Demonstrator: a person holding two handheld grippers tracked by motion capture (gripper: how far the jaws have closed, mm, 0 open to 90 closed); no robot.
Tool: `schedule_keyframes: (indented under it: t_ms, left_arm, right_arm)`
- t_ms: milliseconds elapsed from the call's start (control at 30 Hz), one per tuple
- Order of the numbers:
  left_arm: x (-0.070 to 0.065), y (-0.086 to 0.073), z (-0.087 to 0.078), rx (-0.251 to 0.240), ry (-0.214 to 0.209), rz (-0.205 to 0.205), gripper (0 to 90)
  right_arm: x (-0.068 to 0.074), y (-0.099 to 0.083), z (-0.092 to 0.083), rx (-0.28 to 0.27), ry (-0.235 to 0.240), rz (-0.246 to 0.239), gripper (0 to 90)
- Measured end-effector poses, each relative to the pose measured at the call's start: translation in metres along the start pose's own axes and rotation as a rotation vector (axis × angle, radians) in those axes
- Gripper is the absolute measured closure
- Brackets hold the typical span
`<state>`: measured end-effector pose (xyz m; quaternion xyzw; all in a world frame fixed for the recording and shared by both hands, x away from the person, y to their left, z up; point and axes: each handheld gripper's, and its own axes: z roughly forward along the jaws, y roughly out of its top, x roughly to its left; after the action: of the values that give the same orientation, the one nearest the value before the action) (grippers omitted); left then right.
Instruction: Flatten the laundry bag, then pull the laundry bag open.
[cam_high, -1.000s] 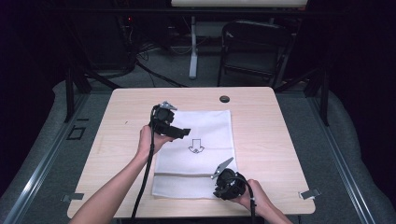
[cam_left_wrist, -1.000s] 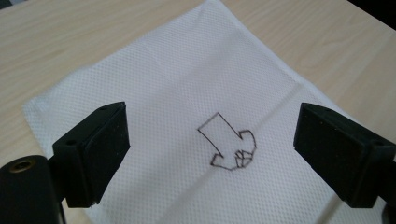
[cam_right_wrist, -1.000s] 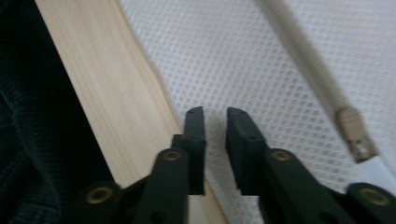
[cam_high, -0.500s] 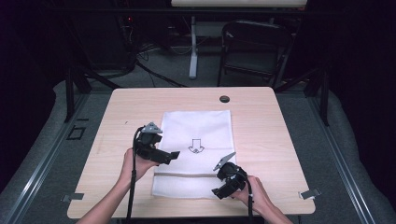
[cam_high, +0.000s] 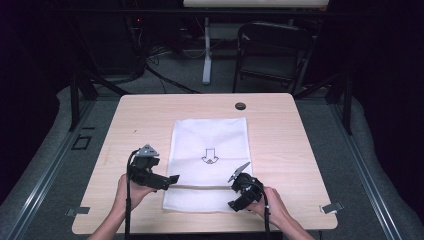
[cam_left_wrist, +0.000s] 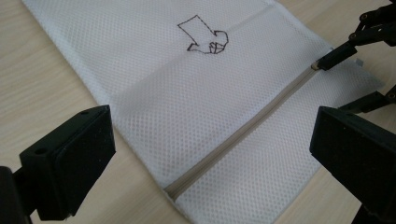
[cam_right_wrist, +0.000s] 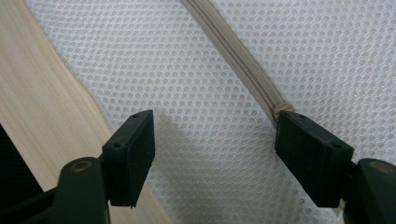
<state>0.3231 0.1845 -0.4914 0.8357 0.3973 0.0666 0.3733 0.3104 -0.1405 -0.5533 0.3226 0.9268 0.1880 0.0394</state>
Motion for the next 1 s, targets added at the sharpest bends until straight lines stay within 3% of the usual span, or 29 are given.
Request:
schedule_keyframes:
  t_ms: [233,367,400,800,900,1000]
  left_arm:
    - [-0.009,-0.016,-0.006,0.021,-0.013,0.007,0.2]
    - [-0.013,-0.022,-0.011,0.021,-0.007,0.016,0.2]
    - [-0.013,-0.023,-0.012,0.027,-0.002,0.018,0.3]
    - [-0.015,-0.038,-0.006,0.114,0.023,0.018,3.2]
    - [-0.014,-0.04,-0.002,0.133,0.021,0.021,6.7]
    - [-0.013,-0.041,-0.001,0.138,0.024,0.022,11.2]
  right_arm:
    - [0.0,0.0,0.002,0.013,-0.051,-0.045,31.5]
    - [-0.003,0.0,0.002,0.012,-0.042,-0.052,31.1]
    - [-0.004,-0.001,0.001,-0.002,-0.022,-0.042,29.2]
    - [0.0,0.003,-0.01,-0.039,-0.001,-0.05,28.1]
    - [-0.001,0.005,-0.011,-0.062,0.004,-0.039,28.3]
    - [-0.003,0.005,-0.011,-0.05,0.002,-0.04,29.0]
